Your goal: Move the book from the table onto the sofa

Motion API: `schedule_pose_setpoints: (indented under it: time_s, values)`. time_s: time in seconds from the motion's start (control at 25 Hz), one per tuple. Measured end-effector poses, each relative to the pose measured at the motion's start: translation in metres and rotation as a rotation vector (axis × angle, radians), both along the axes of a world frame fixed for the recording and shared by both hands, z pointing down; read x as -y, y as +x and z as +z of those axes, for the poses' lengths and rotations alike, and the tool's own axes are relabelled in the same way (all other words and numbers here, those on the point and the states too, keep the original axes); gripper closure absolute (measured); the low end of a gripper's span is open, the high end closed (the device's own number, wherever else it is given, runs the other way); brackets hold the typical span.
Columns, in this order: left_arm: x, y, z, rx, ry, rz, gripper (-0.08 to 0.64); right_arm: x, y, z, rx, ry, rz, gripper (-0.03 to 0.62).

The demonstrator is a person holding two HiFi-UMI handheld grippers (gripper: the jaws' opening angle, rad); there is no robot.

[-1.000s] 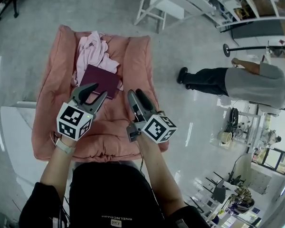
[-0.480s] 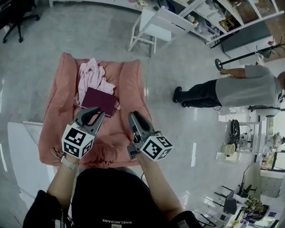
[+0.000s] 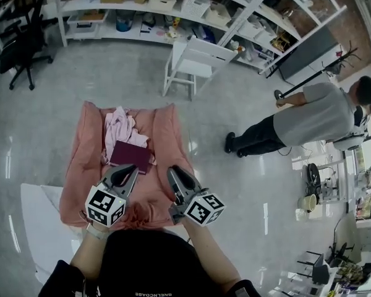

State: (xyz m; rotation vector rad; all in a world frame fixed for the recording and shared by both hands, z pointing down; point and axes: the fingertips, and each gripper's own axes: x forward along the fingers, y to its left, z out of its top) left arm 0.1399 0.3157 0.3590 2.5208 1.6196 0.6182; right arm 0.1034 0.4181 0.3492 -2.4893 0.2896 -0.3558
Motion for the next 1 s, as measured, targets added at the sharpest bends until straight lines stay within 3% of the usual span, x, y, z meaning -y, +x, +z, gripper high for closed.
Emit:
schedule_pose_setpoints:
  time_s: [0.36, 1.0]
  values:
    - [0.002, -0.044, -0.035, -0.032, -0.009, 0.024, 0.545, 0.004, -0.029, -0.028, -0.057, 0.01, -0.019, 0.501]
    - [0.002, -0.084, -0.071, -0.117, -0.011, 0.016, 0.545, 0.007, -0.071, -0.06, -0.164, 0.03, -0.044, 0.5]
